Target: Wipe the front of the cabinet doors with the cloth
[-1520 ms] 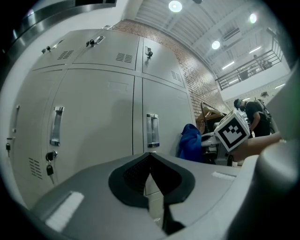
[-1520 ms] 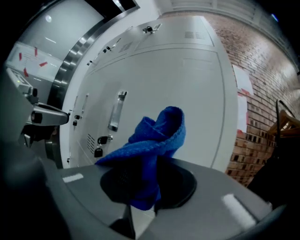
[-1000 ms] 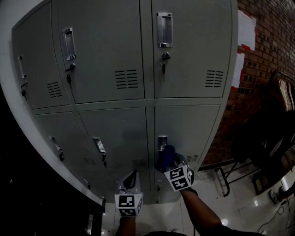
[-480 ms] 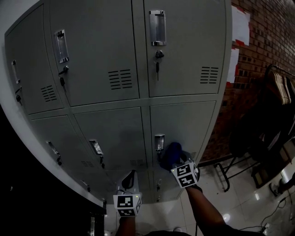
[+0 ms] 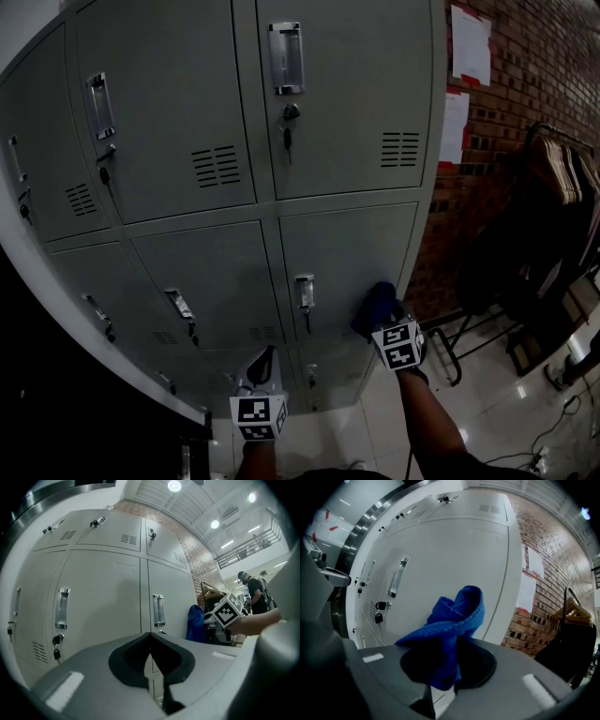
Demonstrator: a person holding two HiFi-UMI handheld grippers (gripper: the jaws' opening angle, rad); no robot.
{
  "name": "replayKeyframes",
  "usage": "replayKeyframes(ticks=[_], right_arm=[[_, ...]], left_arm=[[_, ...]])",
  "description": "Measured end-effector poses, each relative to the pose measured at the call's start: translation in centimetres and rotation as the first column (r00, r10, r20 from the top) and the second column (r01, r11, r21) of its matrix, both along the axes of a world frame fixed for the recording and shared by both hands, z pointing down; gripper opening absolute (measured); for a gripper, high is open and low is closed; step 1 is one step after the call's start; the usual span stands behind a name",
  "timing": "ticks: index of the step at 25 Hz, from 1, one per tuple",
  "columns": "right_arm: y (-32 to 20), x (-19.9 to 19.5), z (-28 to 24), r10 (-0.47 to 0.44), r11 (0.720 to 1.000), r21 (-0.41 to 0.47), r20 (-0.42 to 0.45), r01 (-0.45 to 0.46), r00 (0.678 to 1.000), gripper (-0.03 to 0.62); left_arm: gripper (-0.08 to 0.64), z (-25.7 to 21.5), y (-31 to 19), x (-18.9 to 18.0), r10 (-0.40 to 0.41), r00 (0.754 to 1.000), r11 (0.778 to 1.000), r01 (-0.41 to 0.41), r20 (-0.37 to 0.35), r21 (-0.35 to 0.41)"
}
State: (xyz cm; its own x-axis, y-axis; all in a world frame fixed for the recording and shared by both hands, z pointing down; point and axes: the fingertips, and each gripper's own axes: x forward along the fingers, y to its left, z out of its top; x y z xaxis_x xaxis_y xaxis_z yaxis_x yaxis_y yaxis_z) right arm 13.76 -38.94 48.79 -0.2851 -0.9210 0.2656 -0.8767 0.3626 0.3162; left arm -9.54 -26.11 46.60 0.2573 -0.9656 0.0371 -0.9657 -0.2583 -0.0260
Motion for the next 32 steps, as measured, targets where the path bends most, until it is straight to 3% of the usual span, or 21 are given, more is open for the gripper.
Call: replayKeyframes(ticks=[12,16,20,25,32], right_arm=[[-0.8,4.7,0.8,0.048,0.999,0.006,-0.021,-0.048,0.999,0.074],[0.5,3.7,1.1,0.022,1.0,-0.006,0.036,-0.022,0.999,0.075],[1.5,1.3,3.7,-0.015,0.999,-0.041,0.032,0.016,0.999,0.074],[1.0,3.1,6.6,0.076,0.992,-0.104,0.007,-0.074,0.997,0.075],[-0.4,1.9,7.9,0.101,0.989,-0.109,-0.003,-0.101,0.995,0.074]], left_arm=[[0.017,0.2,0.0,2.5,-0.012,1.0,1.0,0.012,-0.004,-0.001],[0.017,0.6,0.2,2.7,-0.021,1.0,1.0,0.021,-0.001,-0.007],[0.017,0.7,0.3,2.2,-0.033,0.999,0.999,0.034,0.003,-0.01],[0.017,0.5,0.9,0.5,-0.059,0.998,0.998,0.059,0.008,-0.008],[0.017,0.6,1.3,-1.1,-0.067,0.998,0.998,0.067,0.011,-0.011]])
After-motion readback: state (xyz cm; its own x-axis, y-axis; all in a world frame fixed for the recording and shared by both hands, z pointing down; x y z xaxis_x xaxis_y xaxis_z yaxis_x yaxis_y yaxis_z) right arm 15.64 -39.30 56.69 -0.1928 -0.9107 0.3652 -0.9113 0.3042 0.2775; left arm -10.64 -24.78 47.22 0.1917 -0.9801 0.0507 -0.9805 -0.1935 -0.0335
